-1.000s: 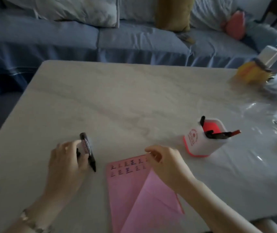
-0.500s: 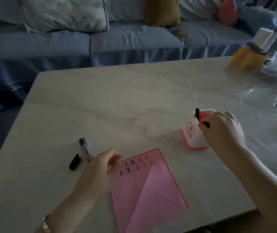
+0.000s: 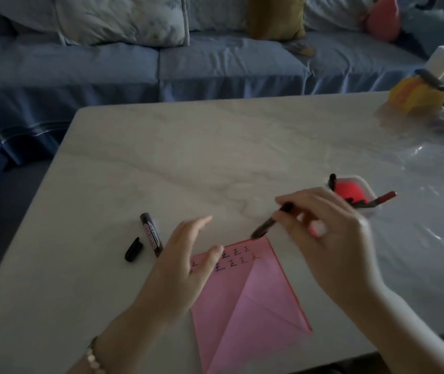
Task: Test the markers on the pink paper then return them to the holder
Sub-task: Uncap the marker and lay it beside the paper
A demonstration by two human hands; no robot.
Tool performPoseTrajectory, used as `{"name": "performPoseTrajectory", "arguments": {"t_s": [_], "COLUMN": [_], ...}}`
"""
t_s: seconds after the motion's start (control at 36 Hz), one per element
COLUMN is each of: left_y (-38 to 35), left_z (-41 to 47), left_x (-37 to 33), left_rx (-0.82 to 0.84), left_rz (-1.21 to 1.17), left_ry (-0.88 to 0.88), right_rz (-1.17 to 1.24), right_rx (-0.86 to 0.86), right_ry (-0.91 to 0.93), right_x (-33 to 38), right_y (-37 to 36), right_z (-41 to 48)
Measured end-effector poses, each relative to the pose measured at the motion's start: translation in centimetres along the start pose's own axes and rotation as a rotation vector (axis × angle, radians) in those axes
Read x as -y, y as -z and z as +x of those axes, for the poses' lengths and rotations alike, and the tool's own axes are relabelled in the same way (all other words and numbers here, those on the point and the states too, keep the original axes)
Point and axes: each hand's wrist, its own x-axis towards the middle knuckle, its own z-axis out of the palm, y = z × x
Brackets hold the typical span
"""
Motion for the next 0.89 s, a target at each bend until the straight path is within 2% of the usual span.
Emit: {"name": "performPoseTrajectory", "arguments": {"t_s": [0.11,0.22,0.33,0.44,0.53,0.61,0.78,0.89], "left_y": [-0.3,0.0,0.3,0.5,0.3,0.2,0.1,0.4], "left_z": [-1.1,-2.2,-2.8,-2.8,-2.8,-2.8,-2.7,-2.7], "left_x": [0.5,0.7,0.9,0.6,0.0,-0.5,-0.4,0.1], "left_rx": [0.089,0.065,0.058,0.038,0.033,0.034,-0.019,-0.003], "left_rz": [0.023,0.008,0.017,-0.016,-0.037,-0.039,0.130,0.132], "left_ry": [-0.013,-0.003,0.015,0.076,0.110,0.123,0.008,-0.002], "right_rz": [0.481,0.677,0.874,0.760,0.668,0.676,0.757,0.799], "right_rx": [0.074,0.009,0.052,0.225,0.290,0.259,0.216,0.214], "right_ry": [-0.352,-0.566,-0.787,-0.766,-0.749,-0.763,-0.765,-0.763], "right_x": [1.3,1.8,1.7,2.1,2.4,2.5,2.4,2.3], "right_y": [-3.6,-5.5,-6.7,-7.8,-8.4,-8.7,-9.2,-9.4], "right_z": [-0.9,-1.4,-1.9,-2.7,-3.4,-3.8,-3.7,-3.6]}}
